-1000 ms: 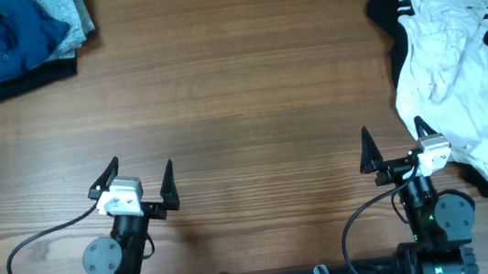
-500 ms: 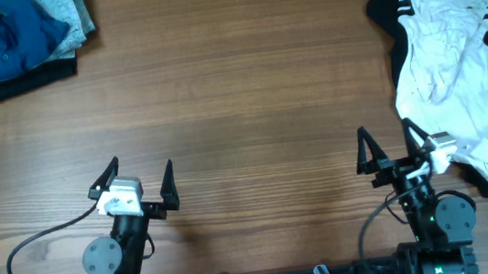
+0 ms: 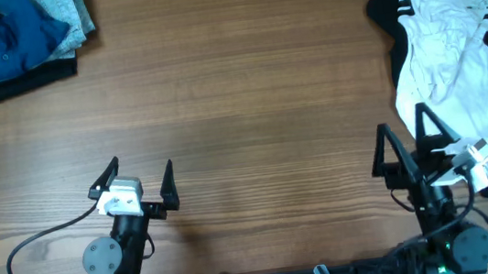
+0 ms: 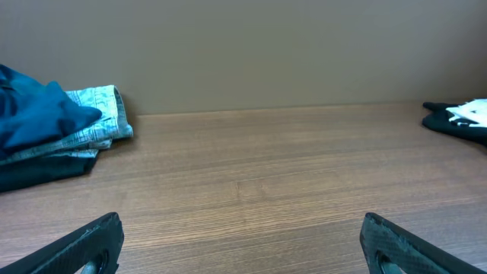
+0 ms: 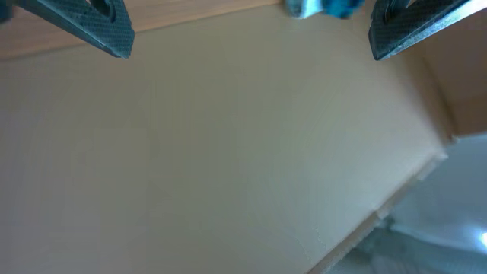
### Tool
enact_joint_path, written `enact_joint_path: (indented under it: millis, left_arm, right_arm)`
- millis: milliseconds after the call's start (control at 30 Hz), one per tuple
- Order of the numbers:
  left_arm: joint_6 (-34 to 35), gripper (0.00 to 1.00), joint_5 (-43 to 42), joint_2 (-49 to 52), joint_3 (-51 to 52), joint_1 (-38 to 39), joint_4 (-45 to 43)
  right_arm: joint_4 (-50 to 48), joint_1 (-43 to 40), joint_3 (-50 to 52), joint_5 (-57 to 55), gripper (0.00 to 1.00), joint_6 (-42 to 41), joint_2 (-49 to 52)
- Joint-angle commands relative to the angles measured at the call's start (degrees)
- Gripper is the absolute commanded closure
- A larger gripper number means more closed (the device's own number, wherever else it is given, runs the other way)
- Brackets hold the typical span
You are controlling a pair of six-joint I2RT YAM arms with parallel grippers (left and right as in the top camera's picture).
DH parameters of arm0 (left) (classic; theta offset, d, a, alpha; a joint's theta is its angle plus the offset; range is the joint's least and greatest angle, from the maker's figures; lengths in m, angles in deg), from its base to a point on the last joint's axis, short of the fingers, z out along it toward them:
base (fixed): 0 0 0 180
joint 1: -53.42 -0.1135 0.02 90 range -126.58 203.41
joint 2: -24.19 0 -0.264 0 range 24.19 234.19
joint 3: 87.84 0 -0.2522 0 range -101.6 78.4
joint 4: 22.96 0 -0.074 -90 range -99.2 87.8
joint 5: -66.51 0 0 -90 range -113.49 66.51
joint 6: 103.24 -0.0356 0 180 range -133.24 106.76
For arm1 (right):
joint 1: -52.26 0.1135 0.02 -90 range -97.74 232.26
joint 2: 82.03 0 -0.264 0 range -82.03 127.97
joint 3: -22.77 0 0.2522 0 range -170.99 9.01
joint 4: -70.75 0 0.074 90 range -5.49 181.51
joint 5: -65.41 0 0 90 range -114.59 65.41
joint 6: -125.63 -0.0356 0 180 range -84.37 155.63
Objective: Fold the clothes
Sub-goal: 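Reach the right gripper to the white T-shirt and grasp its edge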
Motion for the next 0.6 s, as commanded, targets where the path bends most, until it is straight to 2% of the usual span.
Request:
enact_joint_path:
  millis: [0, 67, 100, 267, 400, 567]
  left_arm:
    - [-0.68, 0.00, -0.11, -0.35, 0.20, -0.17, 0.39]
    - [-0.68, 0.00, -0.11, -0.35, 0.20, -0.17, 0.39]
    - [-0.68, 0.00, -0.11, -0.35, 0.20, -0.17, 0.39]
    - [-0.68, 0.00, -0.11, -0.35, 0.20, -0.17, 0.39]
    - [-0.68, 0.00, -0.11, -0.35, 0.20, -0.17, 0.42]
    - [-0.68, 0.00, -0.11, -0.35, 0.20, -0.17, 0.39]
  right_arm:
    - [-0.15, 0.28, -7.34, -6.91, 0.00, 11.58, 8.28]
    - [0.35, 0.28, -12.37, -9.27, 0.00, 15.69, 15.63]
    - [2.34, 0.28, -17.18, -11.43, 0.00, 17.73, 22.60]
    - [13.90, -0.50, -35.52, -13.81, 0.00, 24.13, 45.11]
    - [28.96, -2.84, -55.06, -12.55, 0.00, 25.31, 63.69]
    - [47.76, -7.32, -78.62, -12.09, 0.00, 30.95, 83.23]
